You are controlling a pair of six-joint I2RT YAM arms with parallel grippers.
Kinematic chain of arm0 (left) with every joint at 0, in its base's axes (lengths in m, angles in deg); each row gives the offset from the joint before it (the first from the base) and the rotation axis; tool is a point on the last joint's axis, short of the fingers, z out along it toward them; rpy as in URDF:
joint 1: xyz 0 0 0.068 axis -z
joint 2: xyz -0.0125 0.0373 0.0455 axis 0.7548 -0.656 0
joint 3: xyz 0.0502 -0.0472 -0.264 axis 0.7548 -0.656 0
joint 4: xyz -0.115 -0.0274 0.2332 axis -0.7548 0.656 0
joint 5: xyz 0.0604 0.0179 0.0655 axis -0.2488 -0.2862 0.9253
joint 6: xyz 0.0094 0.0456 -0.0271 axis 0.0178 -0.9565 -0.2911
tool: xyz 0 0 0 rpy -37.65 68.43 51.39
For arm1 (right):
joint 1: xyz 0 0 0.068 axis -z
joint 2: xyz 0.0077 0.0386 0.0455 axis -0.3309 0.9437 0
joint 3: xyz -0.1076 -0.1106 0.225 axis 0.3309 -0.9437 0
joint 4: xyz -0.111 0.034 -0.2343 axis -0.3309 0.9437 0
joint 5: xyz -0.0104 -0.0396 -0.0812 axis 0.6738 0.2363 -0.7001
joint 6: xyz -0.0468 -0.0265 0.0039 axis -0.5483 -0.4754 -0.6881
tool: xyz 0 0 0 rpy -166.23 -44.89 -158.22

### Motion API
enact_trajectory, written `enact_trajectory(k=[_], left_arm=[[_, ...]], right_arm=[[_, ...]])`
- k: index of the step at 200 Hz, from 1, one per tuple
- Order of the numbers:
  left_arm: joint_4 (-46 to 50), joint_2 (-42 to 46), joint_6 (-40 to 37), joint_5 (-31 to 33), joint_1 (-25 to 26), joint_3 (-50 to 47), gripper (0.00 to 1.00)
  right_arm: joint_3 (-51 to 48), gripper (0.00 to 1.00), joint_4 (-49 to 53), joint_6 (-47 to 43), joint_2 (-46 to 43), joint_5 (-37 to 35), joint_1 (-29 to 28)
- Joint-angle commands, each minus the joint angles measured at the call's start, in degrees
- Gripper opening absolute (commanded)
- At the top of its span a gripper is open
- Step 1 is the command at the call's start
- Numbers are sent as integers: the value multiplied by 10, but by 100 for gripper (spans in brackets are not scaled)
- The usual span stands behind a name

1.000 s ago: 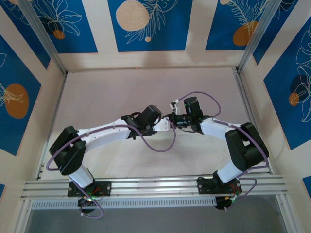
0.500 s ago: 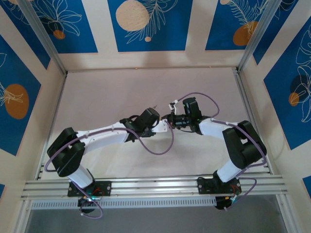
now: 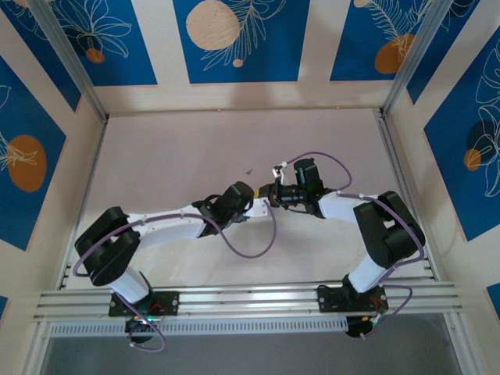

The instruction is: Unlock with the key

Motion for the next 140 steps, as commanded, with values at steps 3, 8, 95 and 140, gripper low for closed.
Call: enact_trajectory(k=[3, 8, 95, 140], left_arm=[[-141, 15, -29, -43, 31, -5, 12], [-145, 16, -31, -44, 31, -7, 11], [-228, 23, -65, -21, 38, -37, 9], [-200, 22, -51, -22, 39, -28, 9]], right_arm=[[-2, 2, -69, 38, 12, 70, -26], [-3, 2, -74, 42, 13, 71, -26], [-5, 1, -115, 87, 31, 95, -20], [0, 13, -63, 55, 12, 83, -17]])
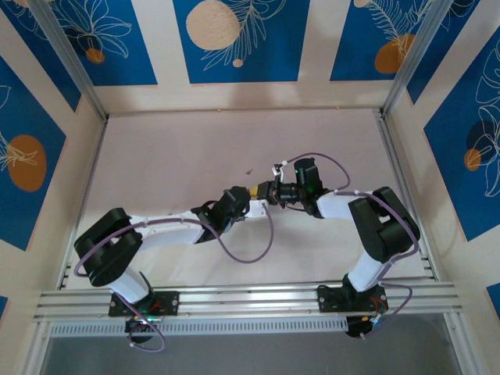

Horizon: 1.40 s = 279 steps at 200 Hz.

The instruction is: Unlock with the key

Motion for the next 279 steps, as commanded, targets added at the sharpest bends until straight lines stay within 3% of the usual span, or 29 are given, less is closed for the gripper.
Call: enact_trajectory(k=[1, 24, 81, 208, 279], left_arm=[[-89, 19, 4, -73, 34, 20, 9], [-38, 20, 32, -82, 33, 32, 9], [76, 9, 91, -128, 22, 68, 9], [203, -20, 146, -202, 8, 135, 10], [236, -21, 191, -262, -22, 157, 12]], right_arm=[[4, 14, 19, -23, -17, 65, -20], [15, 26, 97, -73, -42, 47, -12], [26, 35, 237, -187, -102, 5, 18], [14, 45, 288, -233, -157, 20, 68], [4, 45, 311, -275, -166, 42, 70]])
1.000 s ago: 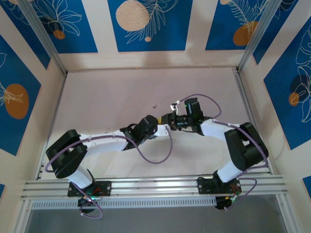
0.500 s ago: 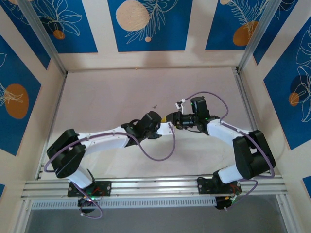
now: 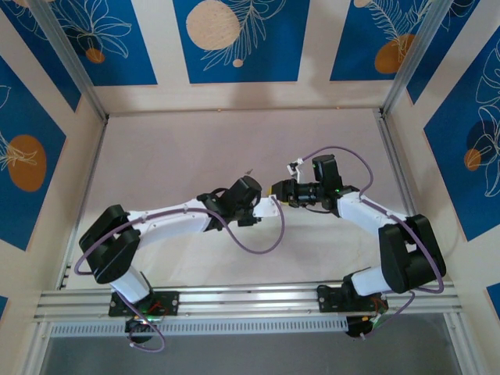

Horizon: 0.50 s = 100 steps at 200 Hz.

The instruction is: Unlock with the key

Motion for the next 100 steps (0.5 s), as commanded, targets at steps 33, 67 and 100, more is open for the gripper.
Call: enact_trajectory(k=[33, 67, 100], left_arm=[[18, 1, 45, -63, -28, 30, 12], [17, -1, 49, -67, -30, 30, 12], [10, 3, 56, -72, -33, 23, 12]], right_arm=[[-6, 45, 17, -32, -2, 43, -10], [2, 45, 17, -33, 12, 46, -24], [16, 45, 29, -39, 27, 31, -38]])
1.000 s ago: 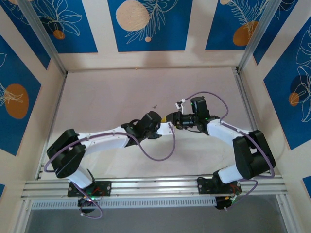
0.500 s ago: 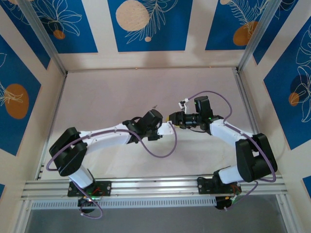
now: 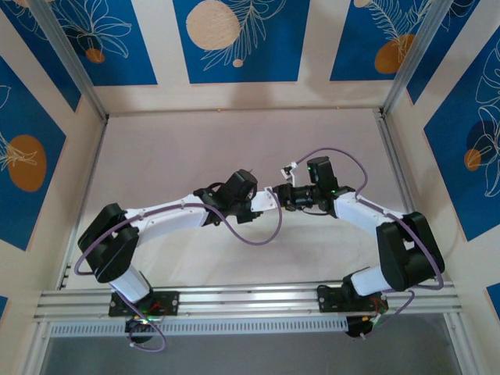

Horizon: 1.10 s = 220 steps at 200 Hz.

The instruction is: Unlock with the key

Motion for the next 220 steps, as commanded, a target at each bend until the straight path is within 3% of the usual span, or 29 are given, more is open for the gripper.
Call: enact_trajectory(k=[1, 108, 220], left_arm=[[0, 3, 15, -20, -7, 14, 12], [-2, 18, 32, -54, -17, 13, 13], [21, 17, 37, -83, -22, 34, 18]], right_arm=[[15, 45, 20, -14, 12, 9, -9], [36, 34, 32, -34, 40, -9, -15], [47, 13, 46, -45, 46, -11, -22]])
